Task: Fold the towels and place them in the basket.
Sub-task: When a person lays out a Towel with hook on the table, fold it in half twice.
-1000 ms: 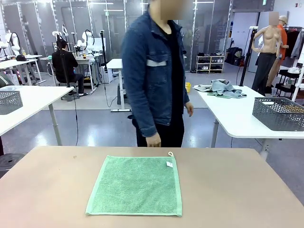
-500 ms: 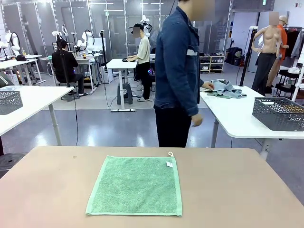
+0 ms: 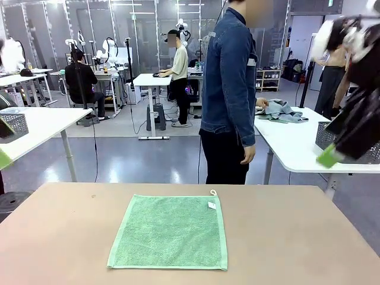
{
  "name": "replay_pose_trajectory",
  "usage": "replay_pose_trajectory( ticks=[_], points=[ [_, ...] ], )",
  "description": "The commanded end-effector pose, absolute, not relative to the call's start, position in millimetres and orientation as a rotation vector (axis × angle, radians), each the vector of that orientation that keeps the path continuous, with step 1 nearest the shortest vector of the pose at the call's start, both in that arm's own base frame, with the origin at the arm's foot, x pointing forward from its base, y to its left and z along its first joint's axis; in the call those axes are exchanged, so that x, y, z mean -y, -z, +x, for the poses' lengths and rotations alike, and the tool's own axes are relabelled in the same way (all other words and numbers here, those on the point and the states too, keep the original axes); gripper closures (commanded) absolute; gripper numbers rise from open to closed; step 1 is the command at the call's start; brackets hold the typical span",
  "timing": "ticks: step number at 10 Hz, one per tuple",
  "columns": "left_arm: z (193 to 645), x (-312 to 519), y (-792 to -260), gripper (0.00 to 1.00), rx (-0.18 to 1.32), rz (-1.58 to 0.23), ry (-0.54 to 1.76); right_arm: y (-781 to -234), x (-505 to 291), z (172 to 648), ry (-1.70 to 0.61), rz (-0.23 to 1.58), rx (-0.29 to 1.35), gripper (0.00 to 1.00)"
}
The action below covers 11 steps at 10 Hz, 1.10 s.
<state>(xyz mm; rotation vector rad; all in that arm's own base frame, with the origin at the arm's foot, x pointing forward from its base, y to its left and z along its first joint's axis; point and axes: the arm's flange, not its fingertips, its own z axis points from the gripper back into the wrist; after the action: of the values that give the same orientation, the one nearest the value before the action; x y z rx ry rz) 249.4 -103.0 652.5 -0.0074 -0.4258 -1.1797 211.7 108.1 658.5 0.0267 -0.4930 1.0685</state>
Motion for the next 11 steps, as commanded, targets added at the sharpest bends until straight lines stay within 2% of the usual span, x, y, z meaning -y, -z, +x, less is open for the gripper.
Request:
replay_pose_trajectory(
  ticks=[1, 3, 10, 11],
  points=[
    [256.3, 111.2, -622.9, 0.00, 0.398, 0.035, 1.316, -628.0, -123.2, 226.9, -1.169, -0.019, 0.420, 0.00],
    [256.0, 122.9, -596.2, 0.00, 0.363, 0.053, 1.390, -602.6, -135.6, 234.9, -1.189, -0.037, 0.384, 0.00],
    [255.4, 126.4, -594.9, 0.00, 0.340, 0.014, 1.368, -604.2, -137.6, 231.2, -1.169, -0.019, 0.375, 0.00],
    [267.9, 139.0, -580.6, 0.00, 0.286, -0.020, 1.418, -588.4, -152.5, 244.7, -1.231, -0.020, 0.313, 0.00]
  ],
)
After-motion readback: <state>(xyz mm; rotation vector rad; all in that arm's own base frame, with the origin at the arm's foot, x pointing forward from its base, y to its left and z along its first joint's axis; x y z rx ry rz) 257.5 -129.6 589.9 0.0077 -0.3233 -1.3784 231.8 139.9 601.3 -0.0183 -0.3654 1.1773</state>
